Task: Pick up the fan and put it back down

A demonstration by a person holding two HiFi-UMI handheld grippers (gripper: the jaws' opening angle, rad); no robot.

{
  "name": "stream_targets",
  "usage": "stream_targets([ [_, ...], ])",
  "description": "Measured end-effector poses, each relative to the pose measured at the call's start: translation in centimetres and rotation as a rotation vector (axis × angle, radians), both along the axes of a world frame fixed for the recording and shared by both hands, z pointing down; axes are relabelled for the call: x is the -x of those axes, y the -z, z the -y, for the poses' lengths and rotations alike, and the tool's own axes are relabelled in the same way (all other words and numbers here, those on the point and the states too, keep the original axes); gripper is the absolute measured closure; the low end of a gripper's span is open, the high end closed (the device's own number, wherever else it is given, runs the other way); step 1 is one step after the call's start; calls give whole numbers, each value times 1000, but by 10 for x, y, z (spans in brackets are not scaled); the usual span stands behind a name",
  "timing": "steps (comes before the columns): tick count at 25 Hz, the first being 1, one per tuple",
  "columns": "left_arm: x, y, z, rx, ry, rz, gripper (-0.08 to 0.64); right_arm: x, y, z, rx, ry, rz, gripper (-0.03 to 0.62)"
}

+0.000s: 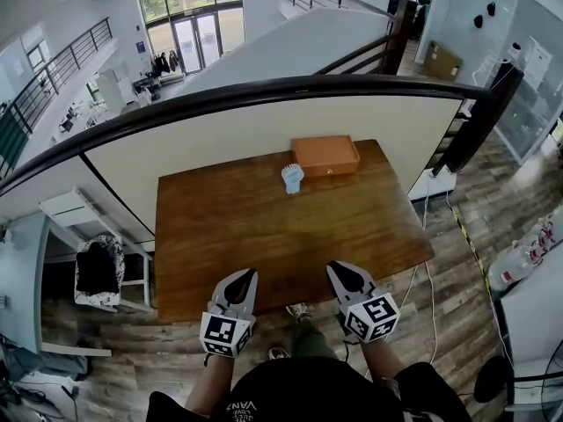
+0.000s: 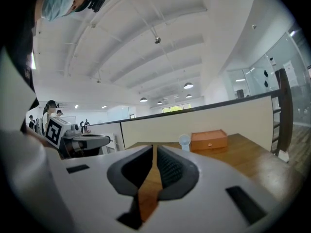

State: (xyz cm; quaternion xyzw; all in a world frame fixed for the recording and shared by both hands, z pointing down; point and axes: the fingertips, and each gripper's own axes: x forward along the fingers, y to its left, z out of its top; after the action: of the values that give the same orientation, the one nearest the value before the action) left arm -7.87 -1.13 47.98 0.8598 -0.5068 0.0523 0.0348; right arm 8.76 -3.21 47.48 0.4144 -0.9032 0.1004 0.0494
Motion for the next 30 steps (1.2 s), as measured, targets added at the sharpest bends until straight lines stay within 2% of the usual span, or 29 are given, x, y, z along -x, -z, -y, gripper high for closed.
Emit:
stream_targets([
  [9,-1,-9,-31,50,9,-13,549,6,-8,-16,33,9,21,578],
  [16,-2,-17,-45,81,14,-21,549,13,-11,-26,38,29,-2,580],
  [22,-1,-11,-47,48,22,-28,549,17,-10,-29,35,36,-12,580],
  [30,2,-16,-51,61,27,-23,549,18,-10,-34,33,35,-18,580],
])
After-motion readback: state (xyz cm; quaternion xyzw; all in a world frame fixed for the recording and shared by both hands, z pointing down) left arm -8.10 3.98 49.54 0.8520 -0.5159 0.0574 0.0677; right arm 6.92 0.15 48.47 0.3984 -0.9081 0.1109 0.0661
